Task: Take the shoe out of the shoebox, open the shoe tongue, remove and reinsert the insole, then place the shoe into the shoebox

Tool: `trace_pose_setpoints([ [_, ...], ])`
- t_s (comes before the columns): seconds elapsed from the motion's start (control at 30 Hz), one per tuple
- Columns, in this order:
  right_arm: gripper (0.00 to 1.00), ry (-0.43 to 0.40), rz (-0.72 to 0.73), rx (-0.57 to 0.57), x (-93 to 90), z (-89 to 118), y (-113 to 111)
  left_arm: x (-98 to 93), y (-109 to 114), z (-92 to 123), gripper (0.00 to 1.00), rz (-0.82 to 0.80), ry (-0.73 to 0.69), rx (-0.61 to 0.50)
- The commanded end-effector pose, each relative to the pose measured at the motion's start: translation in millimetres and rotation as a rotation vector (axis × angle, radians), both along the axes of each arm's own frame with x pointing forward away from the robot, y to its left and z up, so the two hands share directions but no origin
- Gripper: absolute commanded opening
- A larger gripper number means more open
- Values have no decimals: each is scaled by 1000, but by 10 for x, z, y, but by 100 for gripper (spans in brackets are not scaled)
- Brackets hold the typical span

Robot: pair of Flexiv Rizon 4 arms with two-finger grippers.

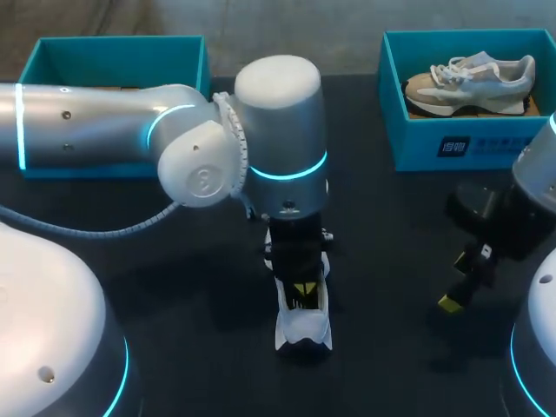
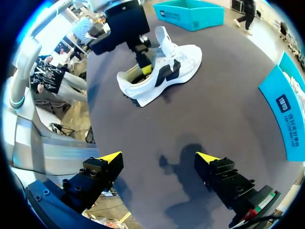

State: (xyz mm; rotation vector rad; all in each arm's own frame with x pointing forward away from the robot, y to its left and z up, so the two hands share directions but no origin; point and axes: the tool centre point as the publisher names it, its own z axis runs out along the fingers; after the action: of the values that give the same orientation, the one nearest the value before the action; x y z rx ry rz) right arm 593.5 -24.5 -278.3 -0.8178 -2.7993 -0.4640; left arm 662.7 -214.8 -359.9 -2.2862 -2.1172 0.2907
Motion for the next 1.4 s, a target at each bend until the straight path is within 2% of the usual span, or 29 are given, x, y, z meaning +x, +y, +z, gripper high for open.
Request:
trace_pose_setpoints([
  [0.03, 100, -4, -1, 0, -22, -4, -2, 21, 70, 81, 0, 13, -30, -4],
  [0.33, 100, -4, -1, 0, -22, -4, -2, 49, 64, 41, 0, 38, -55, 14],
  [0.4, 100, -4, -1, 0, -22, -4, -2, 50, 87, 15, 23, 50, -52, 18],
  [0.57, 100, -4, -1, 0, -22, -4, -2, 80, 105, -42, 49, 70, -49, 21],
  [0.9, 100, -4, -1, 0, -22, -4, -2, 178, 48, -29, 50, 89, -64, 18],
  [0.97, 100, -4, -1, 0, -22, -4, -2, 184, 34, -29, 54, 91, -59, 16],
  [1.23, 100, -4, -1, 0, -22, -4, -2, 185, 63, 3, 92, 89, -44, 6],
  [1.33, 100, -4, -1, 0, -22, -4, -2, 212, 87, 5, 99, 93, -34, 1],
  [1.4, 100, -4, -1, 0, -22, -4, -2, 213, 101, 32, 100, 92, -34, -4],
])
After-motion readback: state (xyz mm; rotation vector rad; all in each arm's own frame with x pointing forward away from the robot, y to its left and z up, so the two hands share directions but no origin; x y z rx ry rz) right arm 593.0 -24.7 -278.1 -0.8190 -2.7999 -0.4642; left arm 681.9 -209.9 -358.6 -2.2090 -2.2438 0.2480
